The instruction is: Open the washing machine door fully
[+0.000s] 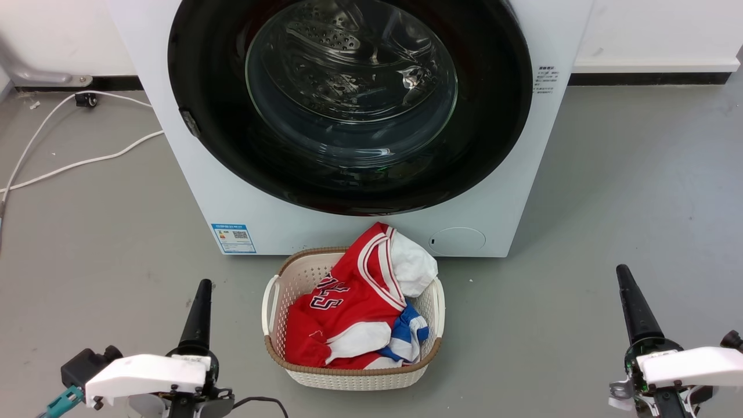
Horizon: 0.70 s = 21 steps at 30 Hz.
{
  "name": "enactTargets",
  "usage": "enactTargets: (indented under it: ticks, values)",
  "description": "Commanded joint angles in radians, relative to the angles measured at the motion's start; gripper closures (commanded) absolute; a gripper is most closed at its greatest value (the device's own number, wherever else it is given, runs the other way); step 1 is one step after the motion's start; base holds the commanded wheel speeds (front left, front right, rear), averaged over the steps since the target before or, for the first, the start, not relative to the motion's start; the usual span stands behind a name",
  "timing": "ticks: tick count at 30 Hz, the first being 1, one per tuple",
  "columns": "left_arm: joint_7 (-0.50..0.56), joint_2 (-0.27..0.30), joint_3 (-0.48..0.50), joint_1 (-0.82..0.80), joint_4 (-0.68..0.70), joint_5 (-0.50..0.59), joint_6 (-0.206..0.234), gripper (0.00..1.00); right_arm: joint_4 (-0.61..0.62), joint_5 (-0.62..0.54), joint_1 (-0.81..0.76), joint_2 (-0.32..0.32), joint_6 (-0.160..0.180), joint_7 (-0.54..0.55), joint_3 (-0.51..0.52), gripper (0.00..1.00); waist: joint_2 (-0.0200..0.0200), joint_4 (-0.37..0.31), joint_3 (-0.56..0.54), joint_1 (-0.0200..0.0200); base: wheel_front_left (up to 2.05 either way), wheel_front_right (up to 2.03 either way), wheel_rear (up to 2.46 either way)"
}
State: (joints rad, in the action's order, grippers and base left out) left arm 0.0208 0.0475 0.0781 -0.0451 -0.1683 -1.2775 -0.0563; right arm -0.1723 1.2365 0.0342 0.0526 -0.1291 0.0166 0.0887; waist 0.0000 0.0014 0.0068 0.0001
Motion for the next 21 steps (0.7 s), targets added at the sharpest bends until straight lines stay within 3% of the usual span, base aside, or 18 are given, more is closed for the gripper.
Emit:
enactTargets:
  ticks: [1, 21]
  values:
    - [-0.012, 0.002, -0.008, -0.007, 0.03, 0.052, 0.01, 0.0, 0.031, -0.057, 0.002, 0.002, -0.002, -0.012, -0.004, 0.0, 0.0, 0.0, 0.0, 0.0, 0.0, 0.0, 0.0]
    - [-0.084, 0.009, -0.077, 0.021, 0.088, 0.424, 0.077, 0.0, 0.106, -0.432, -0.037, 0.001, -0.002, -0.083, -0.036, 0.0, 0.0, 0.001, 0.002, 0.0, 0.0, 0.0, 0.0]
